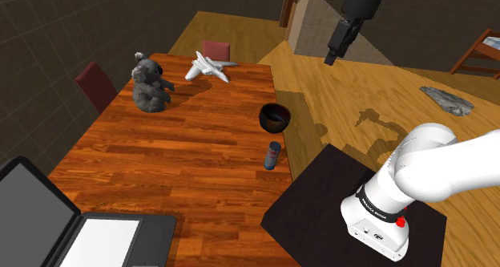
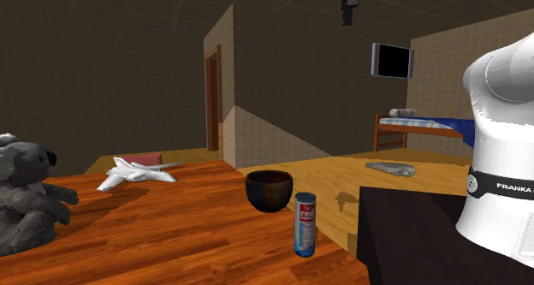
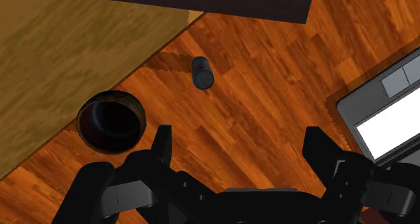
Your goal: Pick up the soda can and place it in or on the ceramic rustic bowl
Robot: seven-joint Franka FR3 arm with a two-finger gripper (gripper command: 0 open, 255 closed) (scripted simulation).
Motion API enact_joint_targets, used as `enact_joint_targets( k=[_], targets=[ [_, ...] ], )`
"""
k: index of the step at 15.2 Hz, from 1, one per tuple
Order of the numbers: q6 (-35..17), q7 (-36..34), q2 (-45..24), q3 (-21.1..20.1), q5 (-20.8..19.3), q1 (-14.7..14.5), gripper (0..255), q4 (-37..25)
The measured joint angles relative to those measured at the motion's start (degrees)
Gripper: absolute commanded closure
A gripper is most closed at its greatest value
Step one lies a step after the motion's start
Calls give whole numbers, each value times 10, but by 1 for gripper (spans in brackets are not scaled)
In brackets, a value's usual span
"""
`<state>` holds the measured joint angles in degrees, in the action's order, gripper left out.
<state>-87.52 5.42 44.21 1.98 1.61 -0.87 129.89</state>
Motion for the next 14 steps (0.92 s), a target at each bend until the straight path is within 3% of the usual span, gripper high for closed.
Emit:
enact_joint_targets(
  k=[4,14],
  targets=[
    [-36,0,-1,-1,-1,0,0,37],
    [-235,-8,-55,-15,1,-3,0,189]
  ],
)
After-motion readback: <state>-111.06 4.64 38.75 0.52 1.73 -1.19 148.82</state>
